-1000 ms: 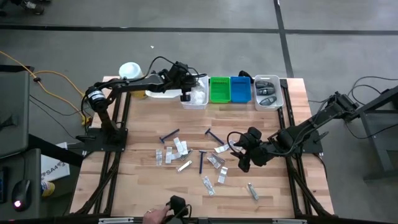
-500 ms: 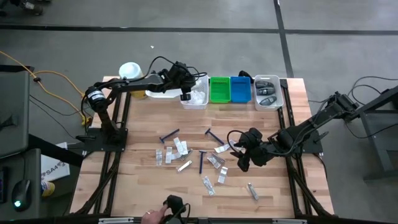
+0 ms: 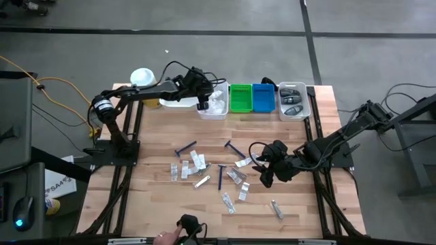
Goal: Pick & Place Travel size toiletries
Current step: Put the blue razor into the blue bin
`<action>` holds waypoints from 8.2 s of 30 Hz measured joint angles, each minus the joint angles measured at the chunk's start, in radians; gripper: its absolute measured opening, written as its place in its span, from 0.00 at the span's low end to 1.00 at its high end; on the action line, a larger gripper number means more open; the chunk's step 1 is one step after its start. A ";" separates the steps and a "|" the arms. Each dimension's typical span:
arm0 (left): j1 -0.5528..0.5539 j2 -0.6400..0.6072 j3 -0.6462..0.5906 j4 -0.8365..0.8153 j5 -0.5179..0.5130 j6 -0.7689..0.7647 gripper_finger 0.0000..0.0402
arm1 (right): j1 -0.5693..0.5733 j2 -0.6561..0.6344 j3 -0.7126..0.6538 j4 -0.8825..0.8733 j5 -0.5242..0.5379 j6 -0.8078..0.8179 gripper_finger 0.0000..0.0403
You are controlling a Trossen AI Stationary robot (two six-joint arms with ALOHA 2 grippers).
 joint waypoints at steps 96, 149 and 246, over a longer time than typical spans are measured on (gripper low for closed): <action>-0.537 -0.837 -0.678 -0.276 -0.156 -0.751 0.50 | -0.489 0.267 -0.273 0.604 0.081 -0.374 0.06; -0.537 -0.732 -0.675 -0.006 -0.073 -0.755 0.50 | -0.535 0.099 -0.269 0.390 -0.179 -0.344 0.37; -0.545 -0.436 -0.471 -0.170 -0.024 -0.525 0.07 | -0.215 0.196 -0.270 0.754 0.108 -0.729 0.30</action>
